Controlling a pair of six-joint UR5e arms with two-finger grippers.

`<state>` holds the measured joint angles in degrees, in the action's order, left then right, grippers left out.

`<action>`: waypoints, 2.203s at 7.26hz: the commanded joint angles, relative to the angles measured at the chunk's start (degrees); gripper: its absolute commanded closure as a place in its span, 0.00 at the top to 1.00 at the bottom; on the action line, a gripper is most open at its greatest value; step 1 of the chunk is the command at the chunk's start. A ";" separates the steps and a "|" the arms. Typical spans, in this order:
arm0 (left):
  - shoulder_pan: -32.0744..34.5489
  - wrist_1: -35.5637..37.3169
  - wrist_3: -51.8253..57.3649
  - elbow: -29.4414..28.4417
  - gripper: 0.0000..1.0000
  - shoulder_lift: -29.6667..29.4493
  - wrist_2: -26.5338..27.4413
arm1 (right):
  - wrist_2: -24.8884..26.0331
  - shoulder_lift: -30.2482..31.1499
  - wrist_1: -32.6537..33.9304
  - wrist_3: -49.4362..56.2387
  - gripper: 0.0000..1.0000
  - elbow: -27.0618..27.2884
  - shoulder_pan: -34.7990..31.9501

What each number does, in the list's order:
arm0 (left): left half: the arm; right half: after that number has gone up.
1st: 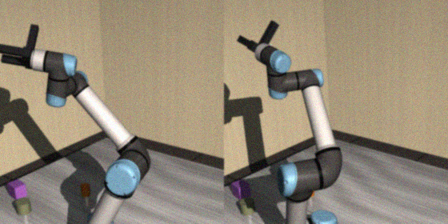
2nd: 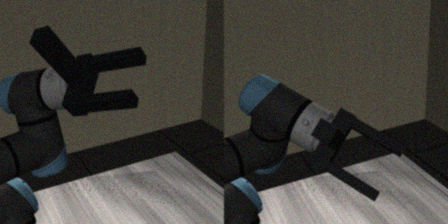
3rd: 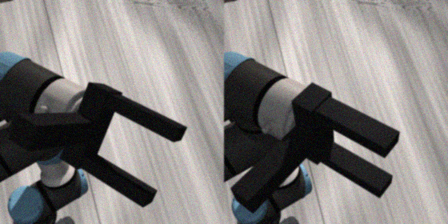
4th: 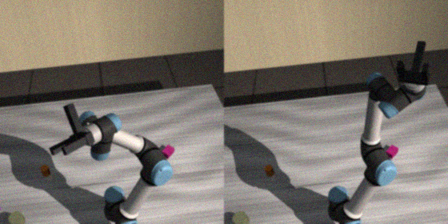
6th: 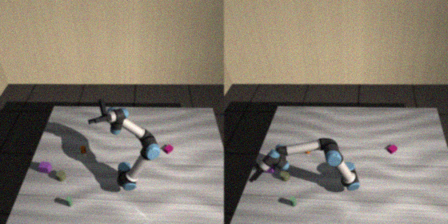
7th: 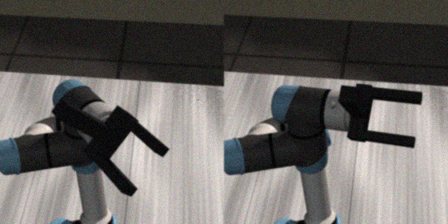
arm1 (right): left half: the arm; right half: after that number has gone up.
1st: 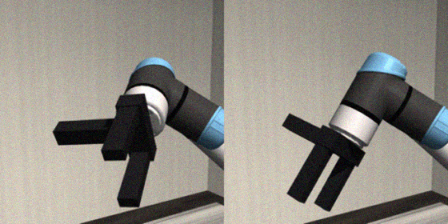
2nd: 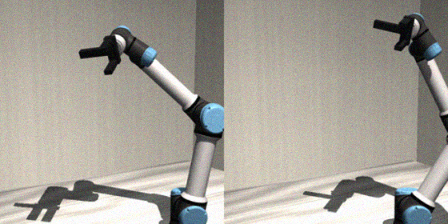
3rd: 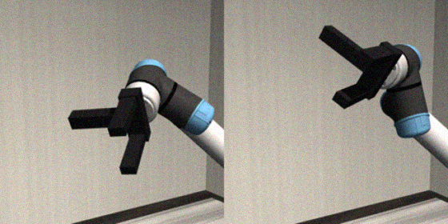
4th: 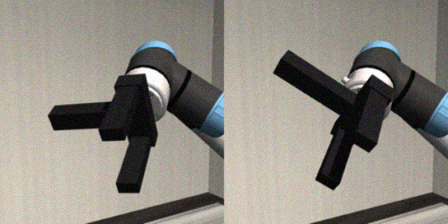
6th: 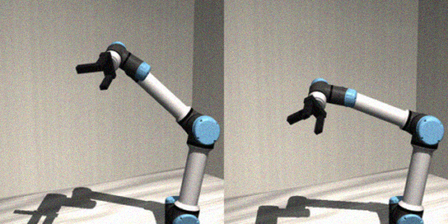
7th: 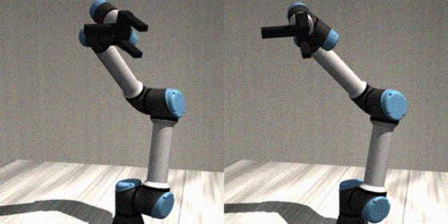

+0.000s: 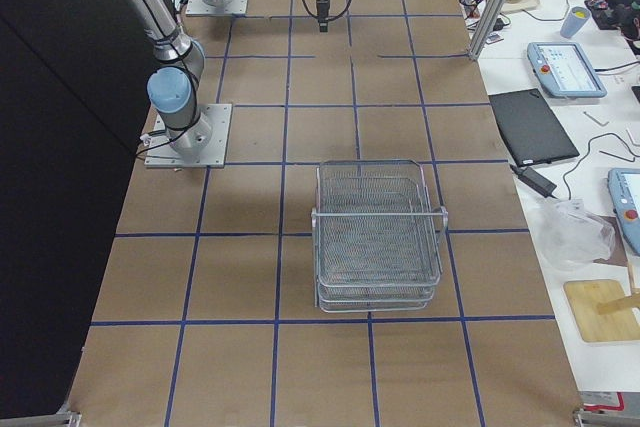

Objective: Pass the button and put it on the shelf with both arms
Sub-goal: 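Move the left gripper toward the blue tray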

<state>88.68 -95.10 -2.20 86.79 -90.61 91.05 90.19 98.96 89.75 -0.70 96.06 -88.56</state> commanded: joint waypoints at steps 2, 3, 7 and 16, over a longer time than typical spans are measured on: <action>0.00 0.00 0.09 0.39 1.00 0.51 0.00 | -0.01 0.00 -0.01 0.00 1.00 -0.08 -0.04; 0.00 0.00 0.09 -0.21 1.00 0.17 -0.09 | -0.01 -0.08 0.16 0.00 1.00 -0.08 -0.04; -0.70 0.44 3.24 0.57 1.00 0.25 0.00 | 0.16 -0.09 0.07 0.09 1.00 0.00 -0.04; -15.61 3.41 37.22 5.74 0.99 -1.59 -0.09 | -0.19 -0.08 0.60 0.00 1.00 -0.08 -0.04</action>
<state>77.77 -93.26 28.59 90.48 -91.46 91.02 90.13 98.96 89.99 -0.71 96.05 -88.52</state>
